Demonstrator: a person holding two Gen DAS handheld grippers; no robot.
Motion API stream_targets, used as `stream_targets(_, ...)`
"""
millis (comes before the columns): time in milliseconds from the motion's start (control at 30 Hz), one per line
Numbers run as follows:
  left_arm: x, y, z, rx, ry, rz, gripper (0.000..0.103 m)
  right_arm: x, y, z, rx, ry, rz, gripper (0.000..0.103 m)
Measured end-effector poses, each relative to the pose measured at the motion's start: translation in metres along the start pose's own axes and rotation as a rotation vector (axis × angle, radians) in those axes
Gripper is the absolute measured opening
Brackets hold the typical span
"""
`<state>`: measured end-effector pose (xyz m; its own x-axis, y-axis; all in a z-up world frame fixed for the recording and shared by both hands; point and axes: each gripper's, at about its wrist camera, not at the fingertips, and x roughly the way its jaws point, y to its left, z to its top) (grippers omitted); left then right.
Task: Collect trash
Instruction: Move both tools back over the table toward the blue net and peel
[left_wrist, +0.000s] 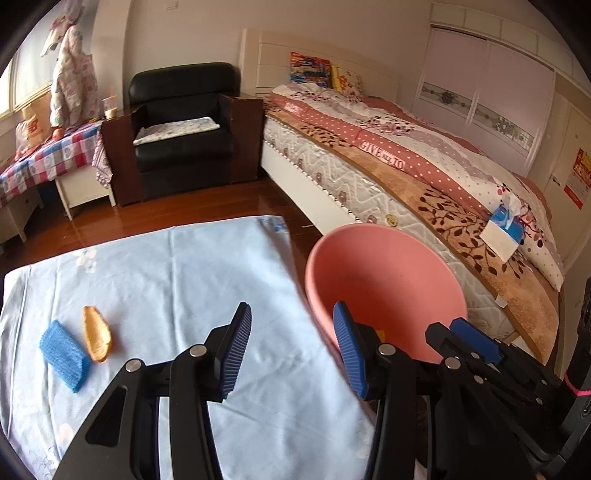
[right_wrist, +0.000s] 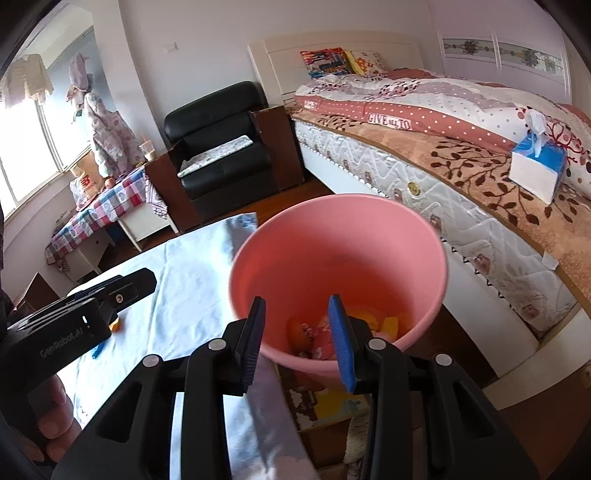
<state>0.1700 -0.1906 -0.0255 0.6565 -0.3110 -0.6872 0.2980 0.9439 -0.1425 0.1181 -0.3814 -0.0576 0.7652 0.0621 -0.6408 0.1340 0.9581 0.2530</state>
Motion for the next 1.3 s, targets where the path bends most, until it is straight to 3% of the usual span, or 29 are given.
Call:
stream_targets(467, -0.025, 0.086, -0.028, -0.114, 0.012, 0.119, 0.046, 0.009, 0.066, -0.016, -0.111, 0.035, 0.094, 0.036)
stream_targets(900, -0.044, 0.213, -0.066, -0.311, 0.041, 0.293, 0.046, 0.04, 0.146, -0.031, -0.251, 0.121, 0.214, 0.036)
stream_targets(1133, -0.034, 0.262, -0.074, -0.4, 0.067, 0.353, 0.05, 0.063, 0.189, -0.033, -0.298, 0.175, 0.3, 0.036)
stream_targets(1300, -0.02, 0.282, -0.072, -0.426, 0.079, 0.355, 0.052, 0.077, 0.215, -0.033, -0.333, 0.2, 0.349, 0.036)
